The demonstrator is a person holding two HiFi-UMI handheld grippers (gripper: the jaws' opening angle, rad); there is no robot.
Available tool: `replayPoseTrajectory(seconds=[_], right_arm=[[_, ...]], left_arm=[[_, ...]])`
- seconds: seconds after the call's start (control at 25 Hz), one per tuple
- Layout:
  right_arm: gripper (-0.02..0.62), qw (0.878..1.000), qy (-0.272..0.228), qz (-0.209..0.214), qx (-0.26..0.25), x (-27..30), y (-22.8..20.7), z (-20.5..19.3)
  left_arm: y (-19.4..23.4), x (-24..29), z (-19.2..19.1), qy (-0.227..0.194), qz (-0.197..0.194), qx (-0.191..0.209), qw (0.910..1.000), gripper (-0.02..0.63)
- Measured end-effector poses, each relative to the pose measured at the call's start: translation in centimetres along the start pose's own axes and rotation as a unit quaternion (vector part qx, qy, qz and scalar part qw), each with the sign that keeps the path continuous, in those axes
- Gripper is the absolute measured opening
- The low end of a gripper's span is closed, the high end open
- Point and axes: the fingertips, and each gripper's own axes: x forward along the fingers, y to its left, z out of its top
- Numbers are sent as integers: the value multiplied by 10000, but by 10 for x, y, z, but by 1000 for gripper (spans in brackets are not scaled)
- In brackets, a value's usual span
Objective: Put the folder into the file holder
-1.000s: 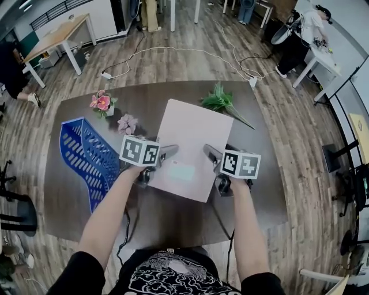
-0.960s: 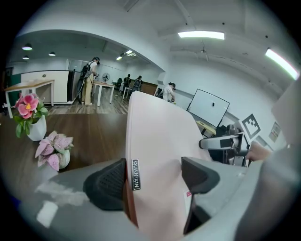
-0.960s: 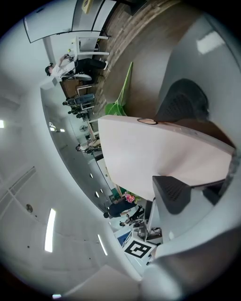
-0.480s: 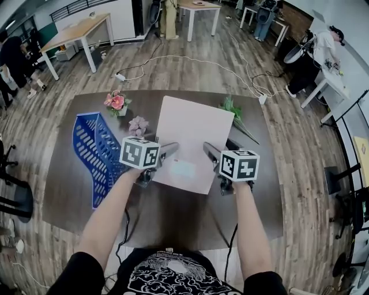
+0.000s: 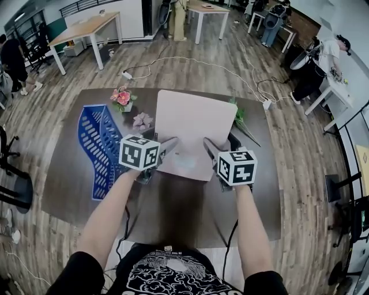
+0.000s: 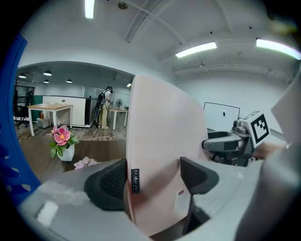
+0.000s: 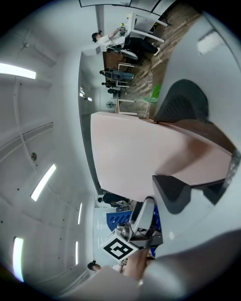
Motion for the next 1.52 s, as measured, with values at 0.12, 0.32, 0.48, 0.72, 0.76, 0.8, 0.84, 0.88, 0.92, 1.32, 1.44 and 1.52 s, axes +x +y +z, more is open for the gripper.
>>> replayPoseTrajectory(seconds=[0.12, 0.32, 0.48, 0.72, 0.76, 0.8, 0.84, 0.88, 0.92, 1.32, 1.44, 1.52], right_arm=[[353, 9996, -167, 31, -234, -5, 6, 4], [353, 9980, -339, 71, -534, -14, 13, 5], [351, 9967, -429, 96, -681, -18, 17, 5], [342, 9951, -565, 183, -788, -28, 24, 6], [340, 9948, -584, 205, -809, -31, 25, 5], [337, 9945, -608, 230, -825, -33, 26, 4], [336, 9941, -637, 261, -833, -36, 27, 4], [333, 9938, -670, 300, -834, -38, 29, 3], [327, 9935, -699, 346, -831, -40, 30, 1], [334, 9873, -855, 723, -1125, -62, 35, -6], [334, 9853, -898, 843, -1181, -64, 42, -5], [334, 9843, -905, 911, -1208, -65, 44, -7]], left_arm=[[-2, -7, 1, -107, 136, 68, 9998, 368], [-6, -17, -1, -196, 294, 127, 9993, 368], [-9, -23, -3, -246, 438, 128, 9987, 368], [-13, -34, -6, -259, 636, 111, 9976, 368], [-14, -37, -8, -268, 681, 103, 9973, 368], [-16, -39, -10, -275, 724, 96, 9970, 368], [-18, -41, -12, -279, 763, 90, 9967, 368], [-19, -43, -14, -279, 797, 87, 9964, 368], [-20, -45, -16, -275, 830, 87, 9961, 368], [-36, -60, -28, -341, 1166, 87, 9926, 368], [-34, -68, -29, -359, 1254, 107, 9914, 368], [-34, -69, -32, -356, 1327, 89, 9905, 368]])
